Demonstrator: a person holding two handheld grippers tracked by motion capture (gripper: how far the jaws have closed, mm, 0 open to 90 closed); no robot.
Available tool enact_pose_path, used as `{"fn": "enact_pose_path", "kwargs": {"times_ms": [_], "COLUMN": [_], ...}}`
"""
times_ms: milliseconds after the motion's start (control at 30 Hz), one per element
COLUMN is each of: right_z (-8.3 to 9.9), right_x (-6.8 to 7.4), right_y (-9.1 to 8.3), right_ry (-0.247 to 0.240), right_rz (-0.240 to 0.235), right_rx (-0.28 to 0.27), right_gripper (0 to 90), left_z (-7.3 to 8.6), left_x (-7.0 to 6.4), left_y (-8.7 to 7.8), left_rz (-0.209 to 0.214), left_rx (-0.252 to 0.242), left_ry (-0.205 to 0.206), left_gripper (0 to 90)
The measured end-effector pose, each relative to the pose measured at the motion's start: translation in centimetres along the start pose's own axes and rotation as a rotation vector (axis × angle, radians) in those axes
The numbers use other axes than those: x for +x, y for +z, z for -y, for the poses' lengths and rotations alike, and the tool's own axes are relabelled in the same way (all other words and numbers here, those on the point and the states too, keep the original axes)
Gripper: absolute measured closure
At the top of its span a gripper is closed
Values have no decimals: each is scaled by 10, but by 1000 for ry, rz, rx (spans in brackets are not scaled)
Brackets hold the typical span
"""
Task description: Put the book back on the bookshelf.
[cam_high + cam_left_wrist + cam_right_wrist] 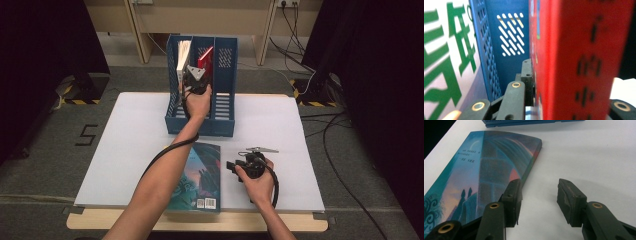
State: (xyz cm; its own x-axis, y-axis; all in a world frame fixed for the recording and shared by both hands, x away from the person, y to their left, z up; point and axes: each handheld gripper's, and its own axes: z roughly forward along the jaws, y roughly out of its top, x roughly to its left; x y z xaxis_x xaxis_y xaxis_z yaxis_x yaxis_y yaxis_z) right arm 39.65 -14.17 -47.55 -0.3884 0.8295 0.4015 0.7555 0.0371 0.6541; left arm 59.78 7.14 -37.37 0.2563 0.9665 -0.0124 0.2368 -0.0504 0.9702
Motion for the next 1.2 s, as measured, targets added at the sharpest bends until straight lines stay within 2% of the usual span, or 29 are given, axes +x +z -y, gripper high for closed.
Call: {"fn": "enact_pose_path", "kwargs": {"times_ms": [133, 400, 600, 967, 1200], "right_z": [1, 1, 3, 4, 4], "right_x": [0, 4, 5, 9, 9], "right_y": [1, 2, 3, 6, 4], "right_ry": [-3, -8, -4, -16, -13], "right_rz": [-3, -5, -6, -10, -10], "right_rx": [3, 6, 17, 25, 22], "right_gripper": [544, 544, 544, 544, 544], "left_z": [7, 6, 11, 27, 33], "left_x": [1, 3, 4, 10, 13], "left_y": [-3, -15, -28, -49, -67], "left_rz": [5, 7, 6, 18, 26], "left_rx": [20, 84, 87, 56, 52], "left_ry": [10, 41, 53, 61, 33], "left_gripper": [776, 770, 763, 743, 744]}}
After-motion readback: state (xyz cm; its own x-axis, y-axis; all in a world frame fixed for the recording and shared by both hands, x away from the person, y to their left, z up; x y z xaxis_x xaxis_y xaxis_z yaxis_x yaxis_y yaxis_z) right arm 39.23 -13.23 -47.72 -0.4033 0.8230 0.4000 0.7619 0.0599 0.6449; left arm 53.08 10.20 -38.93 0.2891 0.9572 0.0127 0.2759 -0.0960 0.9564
